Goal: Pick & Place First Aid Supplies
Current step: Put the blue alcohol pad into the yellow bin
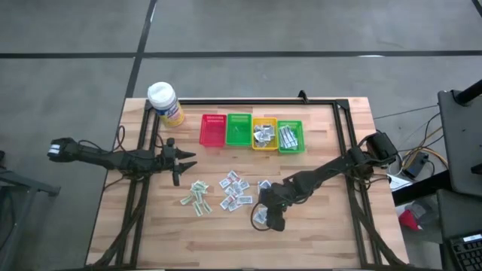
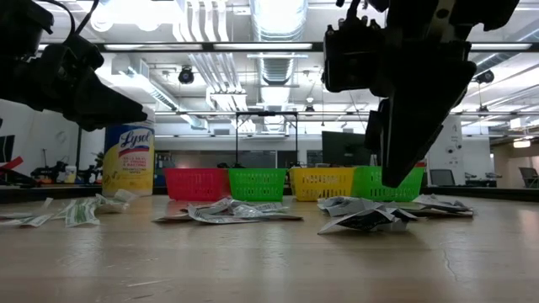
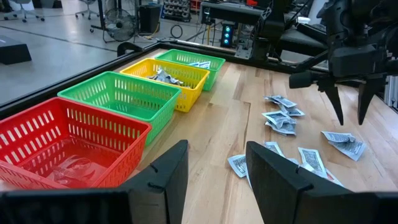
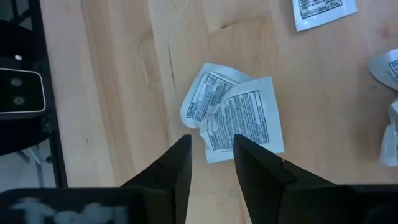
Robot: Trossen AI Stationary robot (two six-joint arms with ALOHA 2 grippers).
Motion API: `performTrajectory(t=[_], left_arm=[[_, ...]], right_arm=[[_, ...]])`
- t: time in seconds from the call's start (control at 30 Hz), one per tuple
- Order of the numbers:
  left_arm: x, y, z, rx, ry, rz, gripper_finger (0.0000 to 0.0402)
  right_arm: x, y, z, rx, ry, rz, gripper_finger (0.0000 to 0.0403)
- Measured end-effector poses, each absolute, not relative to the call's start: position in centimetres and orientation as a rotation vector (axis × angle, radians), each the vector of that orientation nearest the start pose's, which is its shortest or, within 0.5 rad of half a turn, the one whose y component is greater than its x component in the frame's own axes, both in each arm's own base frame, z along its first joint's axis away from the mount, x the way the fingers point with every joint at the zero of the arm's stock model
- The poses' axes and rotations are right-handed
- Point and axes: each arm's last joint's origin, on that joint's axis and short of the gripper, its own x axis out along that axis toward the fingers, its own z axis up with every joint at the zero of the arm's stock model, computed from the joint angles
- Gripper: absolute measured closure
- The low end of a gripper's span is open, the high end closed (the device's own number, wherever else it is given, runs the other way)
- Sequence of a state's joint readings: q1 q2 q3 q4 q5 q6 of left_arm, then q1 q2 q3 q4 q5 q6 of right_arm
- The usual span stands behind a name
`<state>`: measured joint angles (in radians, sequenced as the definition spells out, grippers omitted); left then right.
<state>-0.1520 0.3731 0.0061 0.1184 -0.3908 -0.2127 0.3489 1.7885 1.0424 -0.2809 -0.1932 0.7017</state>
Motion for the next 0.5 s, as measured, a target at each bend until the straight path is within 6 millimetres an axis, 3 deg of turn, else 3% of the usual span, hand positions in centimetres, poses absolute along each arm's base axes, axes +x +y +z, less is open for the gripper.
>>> performTrajectory(t=[0.5], left_arm=[[11.6,-0.7,14.5,-0.144,0.214,0.262,0.0243]], right_arm=[[31.8,12.2,14.6,0.585,1.175,0.075,0.0278]])
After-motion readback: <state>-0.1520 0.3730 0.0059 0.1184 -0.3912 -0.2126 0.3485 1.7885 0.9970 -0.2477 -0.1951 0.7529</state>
